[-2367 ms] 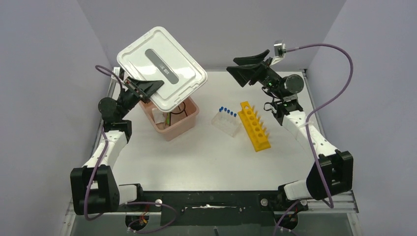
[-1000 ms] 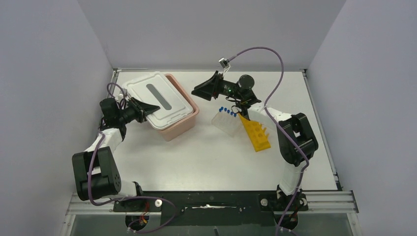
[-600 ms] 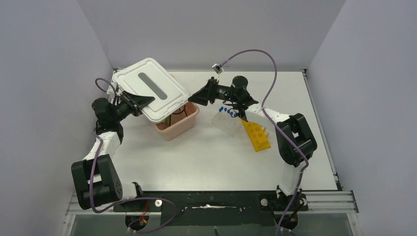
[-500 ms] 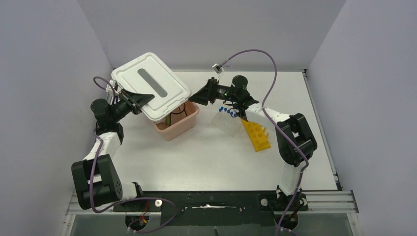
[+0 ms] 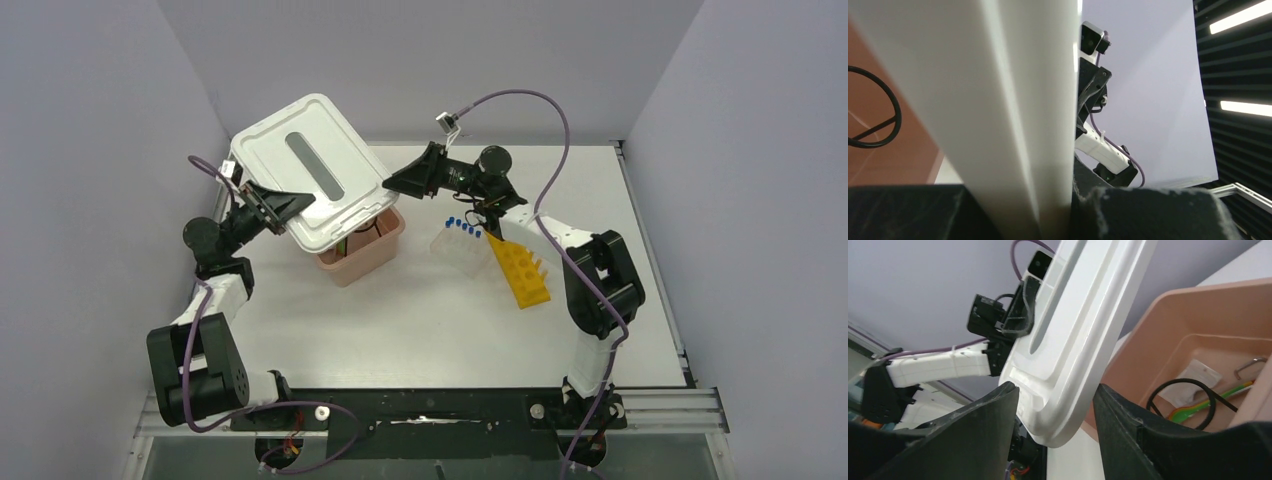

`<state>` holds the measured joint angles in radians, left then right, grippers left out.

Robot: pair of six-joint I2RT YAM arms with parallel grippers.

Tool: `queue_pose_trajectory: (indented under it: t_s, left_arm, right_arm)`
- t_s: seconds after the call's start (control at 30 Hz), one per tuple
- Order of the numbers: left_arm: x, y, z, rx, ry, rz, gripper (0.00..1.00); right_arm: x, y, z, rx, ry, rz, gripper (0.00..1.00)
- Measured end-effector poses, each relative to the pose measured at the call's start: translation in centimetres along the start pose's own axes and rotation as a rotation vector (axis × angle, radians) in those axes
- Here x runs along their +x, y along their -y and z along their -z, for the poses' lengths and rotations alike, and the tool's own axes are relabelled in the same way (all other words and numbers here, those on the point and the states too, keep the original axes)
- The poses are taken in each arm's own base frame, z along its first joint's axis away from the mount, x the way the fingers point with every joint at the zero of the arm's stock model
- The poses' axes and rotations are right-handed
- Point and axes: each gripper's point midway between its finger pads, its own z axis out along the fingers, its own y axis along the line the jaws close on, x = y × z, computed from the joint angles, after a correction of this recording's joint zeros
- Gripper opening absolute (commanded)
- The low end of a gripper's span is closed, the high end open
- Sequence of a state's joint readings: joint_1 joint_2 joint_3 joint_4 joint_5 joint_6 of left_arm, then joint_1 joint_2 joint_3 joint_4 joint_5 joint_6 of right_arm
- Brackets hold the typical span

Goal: Organize the chemistry lab equipment

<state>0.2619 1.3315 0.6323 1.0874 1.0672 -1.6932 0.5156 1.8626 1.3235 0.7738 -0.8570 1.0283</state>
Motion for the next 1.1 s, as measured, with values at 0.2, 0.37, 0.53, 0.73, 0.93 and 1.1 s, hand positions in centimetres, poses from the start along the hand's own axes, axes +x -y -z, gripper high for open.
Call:
queue_pose_trajectory:
  t_s: [0.2,0.37,0.53,0.73,0.93,1.1]
  left_arm:
    - [0.7,1.5,0.3,0.058,-0.023,-0.001,0.00]
    - [1.0,1.6,0.4,0.070,-0.036,-0.001,0.00]
    - [1.1,1.6,0.4,0.067,-0.047,0.008,0.00]
    - [1.4,1.7,0.5,0.081,-0.053,-0.059,0.16]
    - [1.6,0.6,0.7,0.062,-0.046,-0.055,0.42]
    - [1.2,-0.4,0.7,0.029,-0.032,-0.034,0.55]
  right_arm:
    - [-1.1,-1.4,0.1,-0.099,0.034,-0.038,0.34]
    - [-0.4,-0.9,0.0,-0.114,0.015,-0.105,0.48]
    - [-0.4,-1.5,0.0,-0.134,-0.003,-0.102,0.28]
    - [-0.4,-1.8,0.0,-0.137,-0.025,-0.170,0.00]
    - [-0.4,-1.7,0.4,-0.163,-0.028,-0.205,0.00]
    - [-1.0,-1.4,1.1,-0.206,-0.002,-0.241,0.00]
